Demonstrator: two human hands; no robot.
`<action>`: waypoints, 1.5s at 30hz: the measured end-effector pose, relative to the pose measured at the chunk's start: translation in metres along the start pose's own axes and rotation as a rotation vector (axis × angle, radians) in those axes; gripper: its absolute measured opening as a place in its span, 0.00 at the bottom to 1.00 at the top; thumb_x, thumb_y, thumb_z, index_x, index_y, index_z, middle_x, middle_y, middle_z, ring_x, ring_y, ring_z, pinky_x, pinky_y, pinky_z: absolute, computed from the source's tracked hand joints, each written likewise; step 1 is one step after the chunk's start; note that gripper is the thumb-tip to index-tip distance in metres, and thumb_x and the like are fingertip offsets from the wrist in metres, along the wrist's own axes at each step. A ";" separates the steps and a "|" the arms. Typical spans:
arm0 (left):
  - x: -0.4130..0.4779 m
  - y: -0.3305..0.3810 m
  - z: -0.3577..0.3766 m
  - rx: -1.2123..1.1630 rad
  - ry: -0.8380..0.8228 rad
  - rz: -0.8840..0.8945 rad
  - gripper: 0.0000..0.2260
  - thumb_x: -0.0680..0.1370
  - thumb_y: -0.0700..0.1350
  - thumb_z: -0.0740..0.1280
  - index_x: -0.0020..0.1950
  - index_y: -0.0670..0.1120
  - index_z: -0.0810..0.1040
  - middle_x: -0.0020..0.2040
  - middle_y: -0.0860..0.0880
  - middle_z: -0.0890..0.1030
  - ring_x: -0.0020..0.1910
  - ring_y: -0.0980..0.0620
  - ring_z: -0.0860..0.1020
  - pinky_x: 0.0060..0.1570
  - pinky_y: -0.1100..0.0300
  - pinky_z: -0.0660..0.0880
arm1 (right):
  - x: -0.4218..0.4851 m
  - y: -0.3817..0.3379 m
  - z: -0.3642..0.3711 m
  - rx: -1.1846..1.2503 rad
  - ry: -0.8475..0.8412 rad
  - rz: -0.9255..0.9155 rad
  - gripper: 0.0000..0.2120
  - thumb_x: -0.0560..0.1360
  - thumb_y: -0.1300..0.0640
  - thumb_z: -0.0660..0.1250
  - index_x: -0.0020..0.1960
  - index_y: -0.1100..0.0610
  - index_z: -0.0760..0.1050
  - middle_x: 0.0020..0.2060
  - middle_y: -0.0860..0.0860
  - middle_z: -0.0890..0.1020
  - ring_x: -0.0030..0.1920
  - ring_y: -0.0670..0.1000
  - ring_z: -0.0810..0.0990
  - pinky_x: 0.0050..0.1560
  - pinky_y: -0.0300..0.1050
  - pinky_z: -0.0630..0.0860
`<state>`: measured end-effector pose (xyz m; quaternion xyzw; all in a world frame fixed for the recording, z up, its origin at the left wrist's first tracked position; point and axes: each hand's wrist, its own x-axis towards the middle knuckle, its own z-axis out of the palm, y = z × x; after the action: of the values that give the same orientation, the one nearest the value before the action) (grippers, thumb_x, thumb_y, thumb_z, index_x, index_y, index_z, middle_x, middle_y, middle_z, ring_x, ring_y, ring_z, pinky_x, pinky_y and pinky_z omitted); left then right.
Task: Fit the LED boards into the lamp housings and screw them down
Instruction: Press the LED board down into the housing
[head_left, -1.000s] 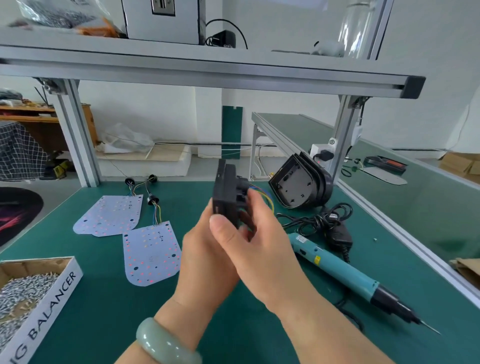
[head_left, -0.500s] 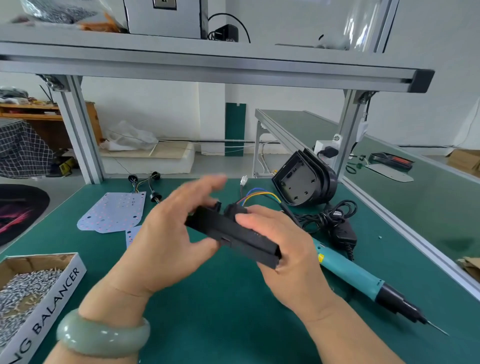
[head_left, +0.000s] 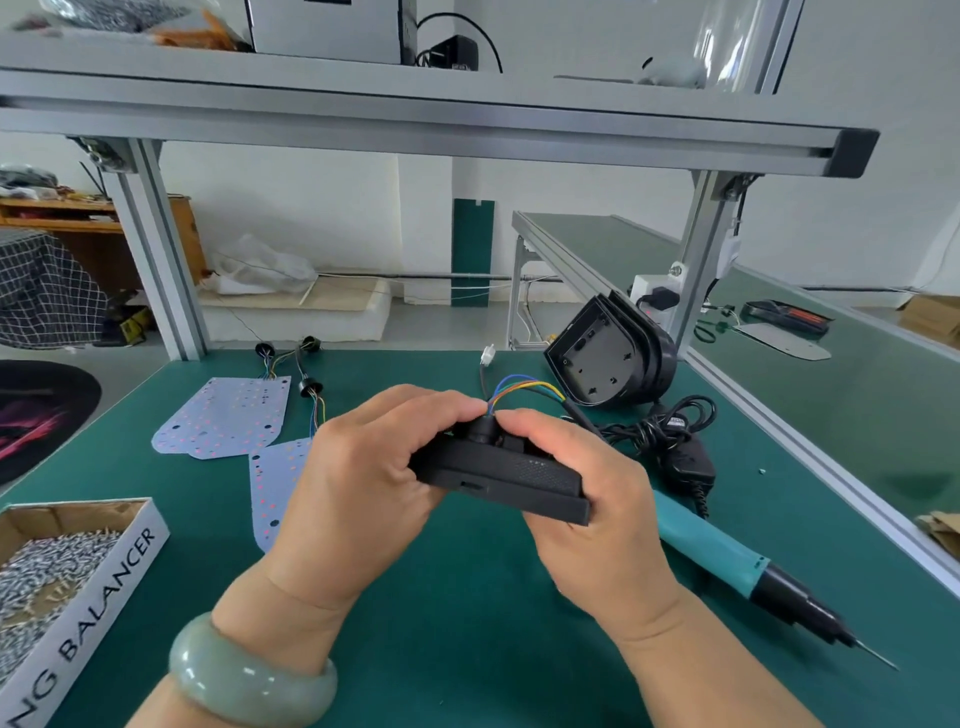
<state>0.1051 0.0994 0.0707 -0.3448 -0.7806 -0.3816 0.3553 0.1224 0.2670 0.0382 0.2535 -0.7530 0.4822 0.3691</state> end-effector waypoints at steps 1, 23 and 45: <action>0.000 0.000 -0.001 0.001 -0.007 0.002 0.18 0.62 0.29 0.67 0.50 0.40 0.83 0.44 0.51 0.81 0.43 0.59 0.77 0.47 0.73 0.72 | 0.001 -0.001 -0.001 0.027 -0.018 0.015 0.25 0.67 0.73 0.68 0.59 0.53 0.76 0.52 0.41 0.81 0.53 0.38 0.79 0.55 0.30 0.73; 0.002 0.002 -0.010 -0.032 -0.303 -0.209 0.20 0.68 0.38 0.75 0.56 0.53 0.79 0.46 0.58 0.77 0.47 0.62 0.74 0.47 0.77 0.65 | -0.002 0.001 0.000 0.085 -0.036 0.098 0.20 0.69 0.70 0.69 0.54 0.51 0.77 0.50 0.41 0.81 0.51 0.39 0.79 0.53 0.31 0.72; -0.004 -0.022 -0.005 -0.245 -0.171 -0.423 0.27 0.63 0.39 0.80 0.55 0.61 0.75 0.51 0.63 0.81 0.51 0.69 0.77 0.52 0.78 0.68 | 0.000 -0.007 0.001 0.151 0.107 0.249 0.14 0.68 0.60 0.71 0.49 0.44 0.78 0.44 0.38 0.82 0.43 0.40 0.79 0.46 0.27 0.71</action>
<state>0.0910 0.0839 0.0617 -0.2453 -0.8105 -0.5087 0.1557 0.1268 0.2630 0.0417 0.1589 -0.7196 0.5922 0.3260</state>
